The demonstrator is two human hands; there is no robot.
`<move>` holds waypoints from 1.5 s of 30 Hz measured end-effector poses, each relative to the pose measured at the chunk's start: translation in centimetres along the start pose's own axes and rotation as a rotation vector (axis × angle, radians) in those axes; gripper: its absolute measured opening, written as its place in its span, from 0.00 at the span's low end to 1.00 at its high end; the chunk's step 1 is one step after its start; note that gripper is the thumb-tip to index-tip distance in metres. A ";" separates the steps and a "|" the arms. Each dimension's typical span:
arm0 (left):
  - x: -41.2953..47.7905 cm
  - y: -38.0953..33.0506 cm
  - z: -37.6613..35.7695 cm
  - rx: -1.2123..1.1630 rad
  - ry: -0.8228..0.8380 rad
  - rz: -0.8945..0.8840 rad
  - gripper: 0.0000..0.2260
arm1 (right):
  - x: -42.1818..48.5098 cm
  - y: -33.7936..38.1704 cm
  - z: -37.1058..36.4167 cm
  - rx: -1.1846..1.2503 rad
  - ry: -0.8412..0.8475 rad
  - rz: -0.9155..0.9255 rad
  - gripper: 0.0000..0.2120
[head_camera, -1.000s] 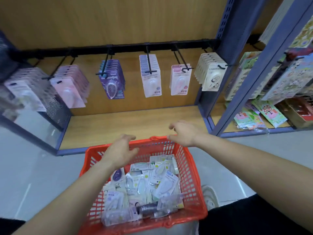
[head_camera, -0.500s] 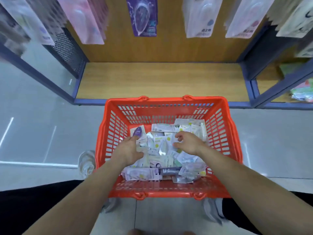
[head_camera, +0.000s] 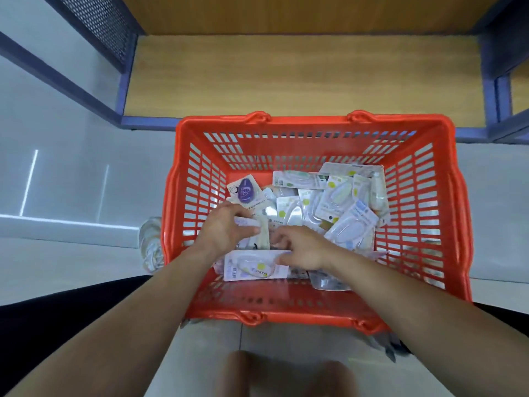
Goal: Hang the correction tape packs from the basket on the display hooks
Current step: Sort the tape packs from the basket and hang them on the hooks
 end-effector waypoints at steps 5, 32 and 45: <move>0.1 -1.0 0.3 -0.046 -0.082 0.013 0.18 | -0.1 -2.1 3.3 0.071 -0.186 -0.029 0.07; 2.1 -3.8 -1.9 -0.566 0.014 0.116 0.30 | -0.9 -3.9 5.5 0.626 -0.462 -0.115 0.11; 1.6 -2.8 2.7 -0.651 -0.244 0.144 0.20 | -2.9 -4.7 3.1 0.187 -0.199 -0.049 0.15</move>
Point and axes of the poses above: each hand's wrist, its own x-axis towards the middle knuckle, its own z-axis out of the back of the hand, y = z × x, the point moved 4 cm from there along x, towards the middle knuckle, and after that the axes turned 4 degrees about -z, right-handed, at the moved point
